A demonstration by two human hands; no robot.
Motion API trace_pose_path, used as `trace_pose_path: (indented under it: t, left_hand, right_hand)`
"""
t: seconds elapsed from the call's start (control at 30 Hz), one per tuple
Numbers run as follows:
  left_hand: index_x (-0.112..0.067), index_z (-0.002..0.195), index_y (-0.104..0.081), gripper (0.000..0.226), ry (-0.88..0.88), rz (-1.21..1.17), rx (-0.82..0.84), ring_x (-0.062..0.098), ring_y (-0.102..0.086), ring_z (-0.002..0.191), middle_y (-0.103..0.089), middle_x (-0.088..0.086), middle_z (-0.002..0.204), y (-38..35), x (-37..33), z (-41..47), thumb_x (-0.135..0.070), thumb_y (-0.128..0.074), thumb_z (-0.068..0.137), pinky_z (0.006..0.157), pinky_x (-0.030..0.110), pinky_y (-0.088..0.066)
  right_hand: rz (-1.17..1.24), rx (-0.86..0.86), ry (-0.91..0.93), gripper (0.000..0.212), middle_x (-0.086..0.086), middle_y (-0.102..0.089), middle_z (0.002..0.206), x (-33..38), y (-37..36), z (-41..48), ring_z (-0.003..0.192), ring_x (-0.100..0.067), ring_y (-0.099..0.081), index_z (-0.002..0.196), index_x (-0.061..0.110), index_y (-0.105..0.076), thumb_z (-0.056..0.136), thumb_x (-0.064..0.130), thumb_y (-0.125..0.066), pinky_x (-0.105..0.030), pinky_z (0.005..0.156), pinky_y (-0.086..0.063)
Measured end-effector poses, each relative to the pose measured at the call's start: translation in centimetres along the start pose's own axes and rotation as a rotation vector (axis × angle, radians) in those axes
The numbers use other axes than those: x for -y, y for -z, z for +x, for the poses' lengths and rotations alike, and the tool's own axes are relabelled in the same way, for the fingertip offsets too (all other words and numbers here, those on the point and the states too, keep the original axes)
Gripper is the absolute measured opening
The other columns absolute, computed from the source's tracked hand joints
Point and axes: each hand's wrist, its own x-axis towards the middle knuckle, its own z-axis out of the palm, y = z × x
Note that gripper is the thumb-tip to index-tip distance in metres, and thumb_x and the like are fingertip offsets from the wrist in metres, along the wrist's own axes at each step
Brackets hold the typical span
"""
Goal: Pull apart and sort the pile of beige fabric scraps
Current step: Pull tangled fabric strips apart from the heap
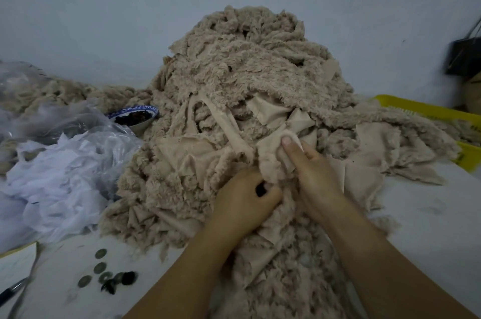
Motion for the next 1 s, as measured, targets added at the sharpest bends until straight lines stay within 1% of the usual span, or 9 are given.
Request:
trace_pose_path:
  t: [0.07,0.2,0.33,0.4,0.53,0.67,0.77,0.83,1.0]
  left_hand:
    - [-0.007,0.076,-0.059,0.027,0.162,-0.252,-0.062,0.009,-0.051,0.062,-0.058,0.007,0.069,0.5,0.5,0.3,-0.027,-0.057,0.094,0.061,0.026,-0.042]
    - [-0.013,0.094,-0.063,0.006,0.356,-0.902,-0.078,0.024,-0.057,0.081,-0.061,0.012,0.09,2.0,1.5,1.0,-0.019,-0.062,0.094,0.077,0.036,-0.046]
    - [0.001,0.119,-0.063,0.042,0.498,-1.266,0.124,0.027,-0.069,0.091,-0.069,0.02,0.105,2.9,1.6,1.2,-0.012,-0.071,0.08,0.081,0.037,-0.06]
    - [0.002,0.12,-0.065,0.036,0.527,-1.277,0.188,0.03,-0.068,0.1,-0.069,0.023,0.113,2.9,1.6,1.2,-0.01,-0.064,0.086,0.093,0.041,-0.056]
    - [-0.009,0.107,-0.073,0.033,0.566,-1.18,0.185,0.025,-0.07,0.092,-0.07,0.017,0.111,3.2,0.8,1.5,0.0,-0.045,0.093,0.08,0.036,-0.061]
    - [-0.024,0.125,-0.069,0.044,0.381,-0.907,0.244,0.014,-0.065,0.118,-0.07,-0.001,0.124,4.1,-1.5,1.6,-0.054,-0.055,0.096,0.098,0.032,-0.051]
    - [-0.028,0.121,-0.067,0.032,0.228,-0.623,0.107,0.001,-0.07,0.098,-0.075,-0.016,0.104,4.2,-2.6,1.4,-0.045,-0.065,0.094,0.079,0.019,-0.056]
    - [-0.025,0.107,-0.07,0.015,0.285,-0.672,-0.044,0.006,-0.074,0.079,-0.077,-0.01,0.088,4.6,-3.0,0.9,-0.033,-0.064,0.097,0.065,0.022,-0.059]
    - [-0.012,0.108,-0.077,0.03,0.569,-1.2,0.064,0.026,-0.074,0.097,-0.076,0.012,0.108,5.3,-3.3,-2.1,-0.033,-0.062,0.095,0.075,0.036,-0.061]
  right_hand:
    - [0.007,-0.018,-0.016,0.023,-0.004,-0.078,0.092,0.1,0.0,0.2,0.083,-0.019,-0.075,0.087,0.027,-0.079,0.096,0.039,-0.062,-0.03,0.067,-0.06]
    - [0.153,-0.08,-0.091,0.019,0.006,-0.059,0.056,0.2,0.4,0.6,0.043,-0.004,-0.049,0.087,0.019,-0.066,0.1,0.031,-0.057,-0.017,0.038,-0.041]
    - [0.235,-0.014,-0.142,0.018,0.008,-0.041,0.052,0.2,0.7,0.8,0.037,-0.002,-0.029,0.084,0.023,-0.056,0.1,0.03,-0.055,-0.014,0.031,-0.024]
    - [0.237,-0.029,-0.154,0.017,0.008,-0.039,0.054,0.3,1.0,0.8,0.038,-0.002,-0.028,0.084,0.025,-0.058,0.1,0.032,-0.056,-0.015,0.032,-0.023]
    - [0.167,-0.055,-0.142,0.017,0.008,-0.041,0.054,1.0,0.8,0.6,0.039,-0.003,-0.029,0.085,0.024,-0.059,0.1,0.033,-0.057,-0.015,0.033,-0.024]
    - [-0.06,0.026,-0.06,0.027,0.009,-0.041,0.054,2.4,-0.3,-0.1,0.041,-0.003,-0.03,0.072,0.027,-0.063,0.098,0.036,-0.061,-0.015,0.036,-0.026]
    - [-0.169,0.108,-0.004,0.024,0.01,-0.038,0.053,3.3,-0.7,-1.1,0.041,-0.003,-0.03,0.077,0.025,-0.063,0.097,0.039,-0.061,-0.016,0.037,-0.027]
    - [-0.147,0.143,0.002,0.023,0.009,-0.032,0.053,3.9,-0.4,-2.2,0.04,-0.004,-0.024,0.079,0.024,-0.06,0.097,0.039,-0.061,-0.017,0.037,-0.023]
    - [-0.298,0.124,0.049,0.043,0.016,-0.038,0.048,4.0,1.7,-4.9,0.039,-0.001,-0.031,0.054,0.034,-0.059,0.097,0.039,-0.06,-0.015,0.039,-0.028]
